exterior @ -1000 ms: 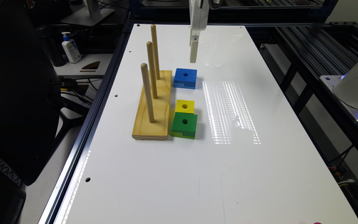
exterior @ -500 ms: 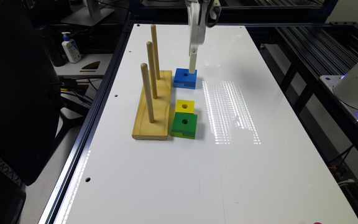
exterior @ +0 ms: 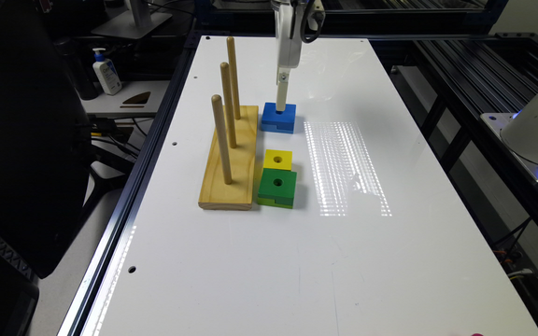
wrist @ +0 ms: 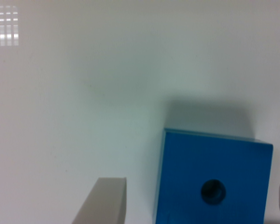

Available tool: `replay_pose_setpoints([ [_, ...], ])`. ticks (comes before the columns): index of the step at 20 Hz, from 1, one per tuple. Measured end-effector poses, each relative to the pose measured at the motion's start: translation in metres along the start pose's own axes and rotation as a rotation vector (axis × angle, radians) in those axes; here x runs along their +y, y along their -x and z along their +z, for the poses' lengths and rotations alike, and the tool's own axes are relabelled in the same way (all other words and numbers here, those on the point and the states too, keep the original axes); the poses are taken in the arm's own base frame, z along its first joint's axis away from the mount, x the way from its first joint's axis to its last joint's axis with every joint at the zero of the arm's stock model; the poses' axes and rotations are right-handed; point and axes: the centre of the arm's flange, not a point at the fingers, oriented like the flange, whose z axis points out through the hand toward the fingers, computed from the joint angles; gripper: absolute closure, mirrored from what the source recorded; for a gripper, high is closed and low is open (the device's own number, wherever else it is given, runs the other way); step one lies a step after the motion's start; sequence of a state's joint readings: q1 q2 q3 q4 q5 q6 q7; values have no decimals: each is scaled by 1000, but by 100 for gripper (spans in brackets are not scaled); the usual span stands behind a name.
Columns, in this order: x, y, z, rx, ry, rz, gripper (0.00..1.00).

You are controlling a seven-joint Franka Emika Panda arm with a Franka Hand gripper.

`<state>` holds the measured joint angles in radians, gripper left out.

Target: Pick up blue block.

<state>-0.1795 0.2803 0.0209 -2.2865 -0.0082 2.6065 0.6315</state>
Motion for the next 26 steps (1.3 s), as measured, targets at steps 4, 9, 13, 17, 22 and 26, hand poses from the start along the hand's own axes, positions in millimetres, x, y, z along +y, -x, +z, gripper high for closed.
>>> replay_pose_setpoints([
  [4,-1,-1,2,-1,0,-1,0],
  [9,-1,0,12,-11,7,-2,0],
  [13,-3,-2,25,-18,10,-2,0],
  [17,-7,-5,34,-15,5,-4,0],
  [22,-8,-6,38,-18,7,-4,100],
  [26,-8,-6,38,-18,7,-4,100],
])
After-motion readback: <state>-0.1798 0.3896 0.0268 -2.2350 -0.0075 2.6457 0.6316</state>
